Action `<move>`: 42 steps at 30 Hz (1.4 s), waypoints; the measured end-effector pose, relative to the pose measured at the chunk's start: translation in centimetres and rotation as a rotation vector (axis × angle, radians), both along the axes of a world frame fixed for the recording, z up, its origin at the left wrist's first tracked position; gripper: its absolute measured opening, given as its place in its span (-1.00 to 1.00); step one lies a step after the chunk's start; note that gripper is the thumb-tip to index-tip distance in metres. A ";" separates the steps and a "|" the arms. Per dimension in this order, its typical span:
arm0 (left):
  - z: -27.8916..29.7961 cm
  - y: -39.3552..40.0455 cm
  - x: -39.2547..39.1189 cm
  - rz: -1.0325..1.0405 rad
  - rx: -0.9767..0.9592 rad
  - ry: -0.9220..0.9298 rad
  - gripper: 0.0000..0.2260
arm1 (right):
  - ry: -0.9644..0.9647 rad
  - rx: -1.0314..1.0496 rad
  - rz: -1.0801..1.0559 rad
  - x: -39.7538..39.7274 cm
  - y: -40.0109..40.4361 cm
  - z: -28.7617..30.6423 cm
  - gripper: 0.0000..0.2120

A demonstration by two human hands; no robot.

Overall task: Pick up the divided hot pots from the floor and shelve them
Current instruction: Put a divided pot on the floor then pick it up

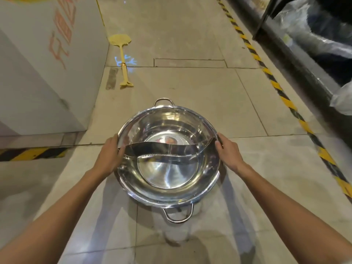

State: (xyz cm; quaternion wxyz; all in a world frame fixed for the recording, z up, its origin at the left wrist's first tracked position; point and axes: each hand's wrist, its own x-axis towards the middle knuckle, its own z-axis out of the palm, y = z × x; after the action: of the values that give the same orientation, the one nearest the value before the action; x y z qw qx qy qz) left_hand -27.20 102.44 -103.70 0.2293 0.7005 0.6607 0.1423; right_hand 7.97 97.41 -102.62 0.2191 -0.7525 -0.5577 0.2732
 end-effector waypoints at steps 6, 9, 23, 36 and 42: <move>0.2 -0.3 -0.2 0.007 -0.021 -0.001 -0.77 | 0.010 0.015 -0.016 -0.3 -0.5 0.1 -0.63; 0.4 0.0 -0.2 -0.010 -0.015 0.003 -0.73 | -0.007 0.030 -0.033 -0.3 -0.5 0.0 -0.57; 14.4 5.8 3.5 -0.018 -0.038 -0.053 -0.65 | -0.031 -0.019 -0.197 3.2 2.8 11.8 -0.66; 54.5 7.3 16.2 -0.435 -0.020 -0.098 -0.59 | -0.049 -0.011 -0.519 12.6 -6.5 51.5 -0.58; 67.2 2.3 21.7 -0.716 -0.008 -0.108 -0.66 | -0.089 -0.005 -0.718 13.2 -18.7 65.3 -0.64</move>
State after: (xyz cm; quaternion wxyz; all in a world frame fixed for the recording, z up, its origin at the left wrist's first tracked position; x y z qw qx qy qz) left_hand -5.48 104.75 -36.49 0.3017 0.8782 0.3608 0.0871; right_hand 21.13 78.67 -37.28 0.2748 -0.9122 -0.2660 0.1472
